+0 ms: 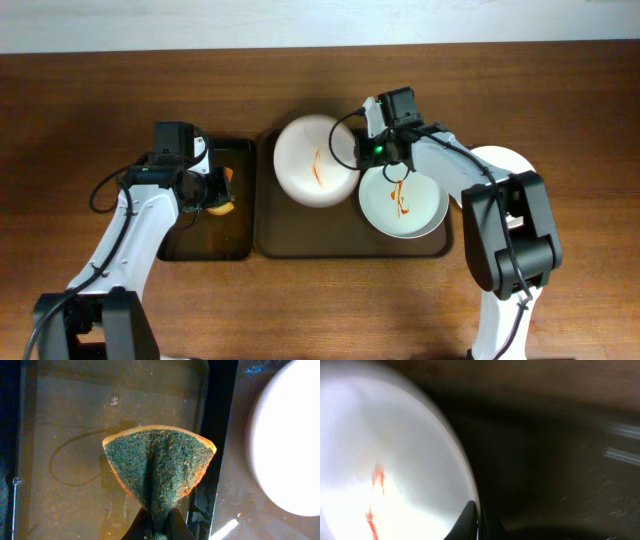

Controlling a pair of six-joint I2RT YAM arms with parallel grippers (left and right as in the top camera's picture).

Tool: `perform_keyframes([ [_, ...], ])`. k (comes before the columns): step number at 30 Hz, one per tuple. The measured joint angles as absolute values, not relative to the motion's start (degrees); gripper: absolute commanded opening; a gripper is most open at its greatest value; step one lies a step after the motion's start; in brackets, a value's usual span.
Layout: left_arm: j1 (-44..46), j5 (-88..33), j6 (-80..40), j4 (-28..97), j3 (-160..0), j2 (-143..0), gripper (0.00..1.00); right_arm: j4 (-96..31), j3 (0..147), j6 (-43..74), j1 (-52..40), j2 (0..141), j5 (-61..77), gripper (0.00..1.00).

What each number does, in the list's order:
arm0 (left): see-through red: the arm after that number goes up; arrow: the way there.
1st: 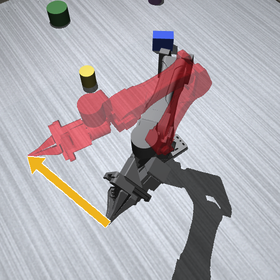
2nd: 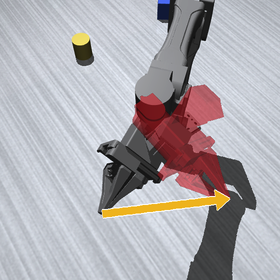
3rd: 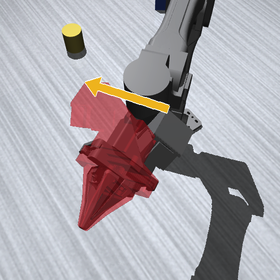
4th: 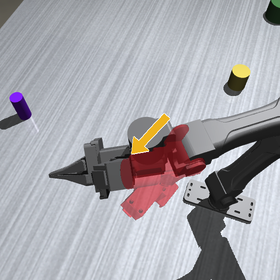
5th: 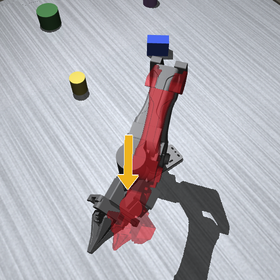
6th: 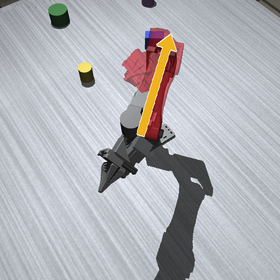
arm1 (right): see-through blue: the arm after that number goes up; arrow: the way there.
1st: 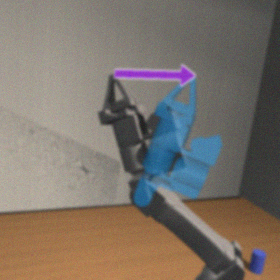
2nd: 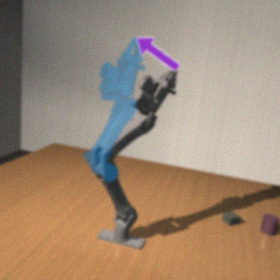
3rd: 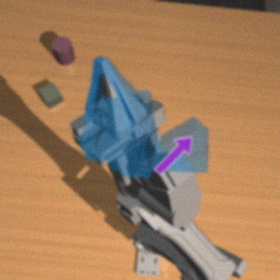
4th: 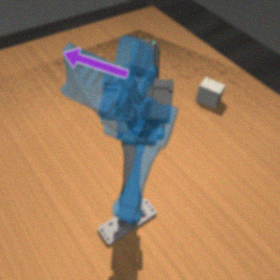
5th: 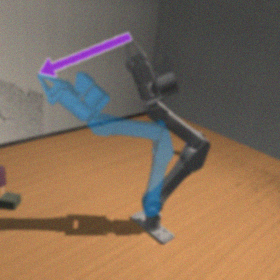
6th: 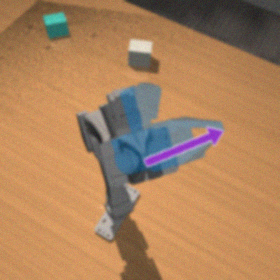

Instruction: Clean dirty plates on tray and stack at the side

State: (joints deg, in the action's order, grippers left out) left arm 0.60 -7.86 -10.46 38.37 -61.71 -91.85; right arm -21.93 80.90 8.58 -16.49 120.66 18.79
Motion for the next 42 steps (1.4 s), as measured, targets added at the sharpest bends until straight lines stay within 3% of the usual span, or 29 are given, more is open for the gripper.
perform_keyframes([
  [5,0.60,-9.30,-10.46,38.09,-61.71,-91.85,0.00,-32.64,81.49,11.84,-17.17,120.22,22.02,0.04],
  [8,0.84,-16.82,-10.33,35.27,-61.71,-91.85,0.00,-37.80,81.54,12.25,-17.93,119.72,23.18,0.04],
  [18,15.42,-25.10,-15.70,27.79,-61.71,-98.17,0.00,-39.66,81.54,16.23,-21.28,119.63,23.51,0.04],
  [23,18.55,-26.65,-23.68,24.43,-61.71,-103.42,0.00,-39.86,81.54,16.56,-21.28,119.63,23.51,0.04],
  [30,20.88,-29.85,-25.39,22.79,-61.71,-107.09,0.00,-39.86,81.54,16.56,-21.28,119.63,23.51,0.04],
  [33,21.02,-29.36,-25.43,22.76,-61.71,-109.25,0.00,-39.88,81.54,16.62,-21.28,119.63,23.51,0.04],
  [42,20.25,-11.16,-25.82,25.28,-63.24,-108.31,0.00,-40.25,81.54,16.75,-21.28,119.63,23.51,0.04],
])
